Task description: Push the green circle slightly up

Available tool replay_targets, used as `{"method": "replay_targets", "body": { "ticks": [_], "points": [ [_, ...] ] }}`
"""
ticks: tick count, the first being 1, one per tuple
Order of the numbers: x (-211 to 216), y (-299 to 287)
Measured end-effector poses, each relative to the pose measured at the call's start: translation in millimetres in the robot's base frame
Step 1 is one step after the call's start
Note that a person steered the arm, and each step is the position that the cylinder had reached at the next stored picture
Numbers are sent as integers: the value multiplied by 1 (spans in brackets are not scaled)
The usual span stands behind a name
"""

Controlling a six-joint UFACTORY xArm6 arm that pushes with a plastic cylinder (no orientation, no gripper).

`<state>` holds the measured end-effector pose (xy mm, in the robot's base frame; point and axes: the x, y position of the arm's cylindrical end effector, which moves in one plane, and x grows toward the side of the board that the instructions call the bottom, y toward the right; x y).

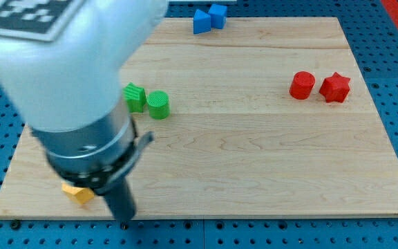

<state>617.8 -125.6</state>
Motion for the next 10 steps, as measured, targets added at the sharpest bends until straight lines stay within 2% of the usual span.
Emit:
{"method": "replay_targets", "body": {
  "ticks": [2,3,6,8,10],
  "points": [
    [-68,-75],
    [-86,-40],
    [-90,-31],
    [-143,68],
    [-203,51]
  ]
}}
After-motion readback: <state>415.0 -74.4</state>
